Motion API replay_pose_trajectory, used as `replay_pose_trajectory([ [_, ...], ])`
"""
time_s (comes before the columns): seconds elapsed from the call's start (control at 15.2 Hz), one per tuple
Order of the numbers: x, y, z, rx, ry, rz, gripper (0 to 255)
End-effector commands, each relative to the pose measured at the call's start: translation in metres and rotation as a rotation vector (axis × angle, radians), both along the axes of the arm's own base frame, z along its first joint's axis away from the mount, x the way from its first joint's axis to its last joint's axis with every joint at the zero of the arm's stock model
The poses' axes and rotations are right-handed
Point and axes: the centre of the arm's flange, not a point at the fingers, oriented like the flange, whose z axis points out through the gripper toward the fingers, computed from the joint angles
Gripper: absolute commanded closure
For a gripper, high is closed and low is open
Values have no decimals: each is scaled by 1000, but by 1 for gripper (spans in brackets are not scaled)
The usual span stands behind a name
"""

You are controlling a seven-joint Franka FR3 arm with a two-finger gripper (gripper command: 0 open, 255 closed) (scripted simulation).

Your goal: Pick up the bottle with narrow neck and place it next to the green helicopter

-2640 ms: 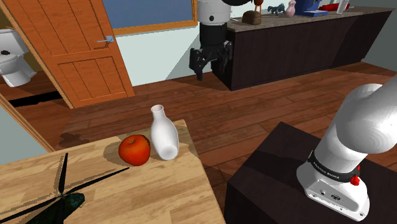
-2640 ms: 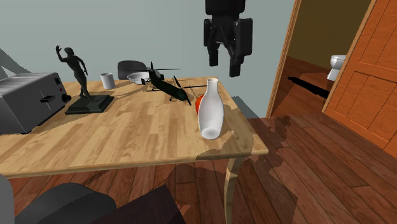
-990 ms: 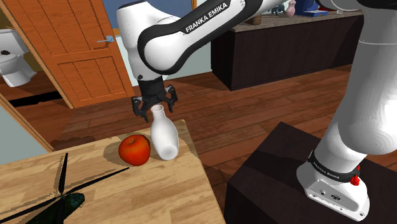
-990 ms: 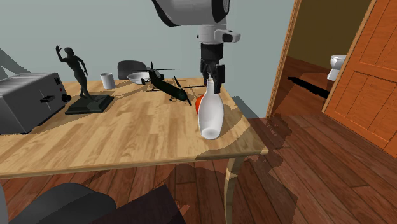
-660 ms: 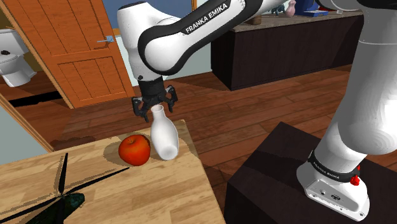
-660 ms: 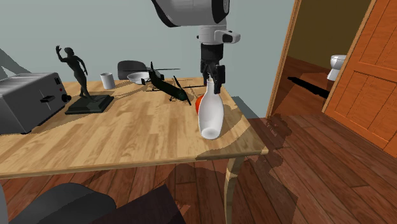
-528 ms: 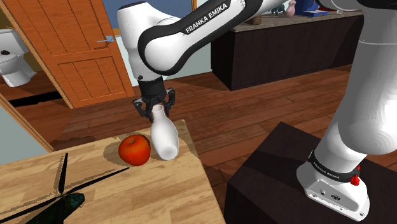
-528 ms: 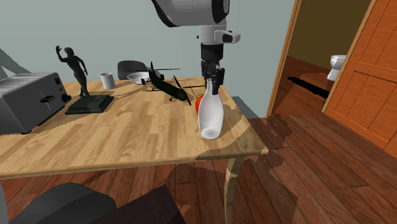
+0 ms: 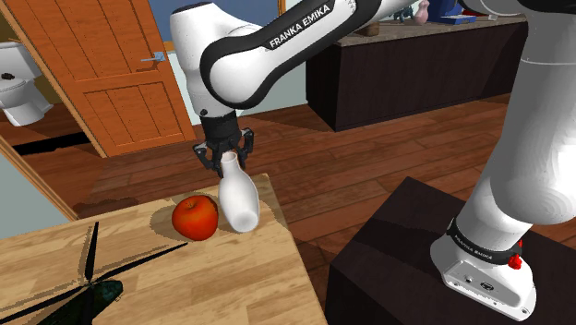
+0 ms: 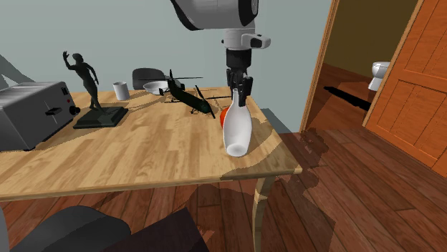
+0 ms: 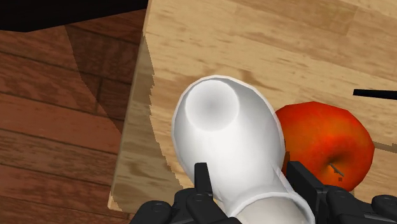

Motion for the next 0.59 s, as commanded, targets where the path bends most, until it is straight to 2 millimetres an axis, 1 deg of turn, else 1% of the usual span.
replay_pose_trajectory([
  [0.0,0,0,0,0,1,0,255],
  [0.53,0,0,42,0,1,0,255],
])
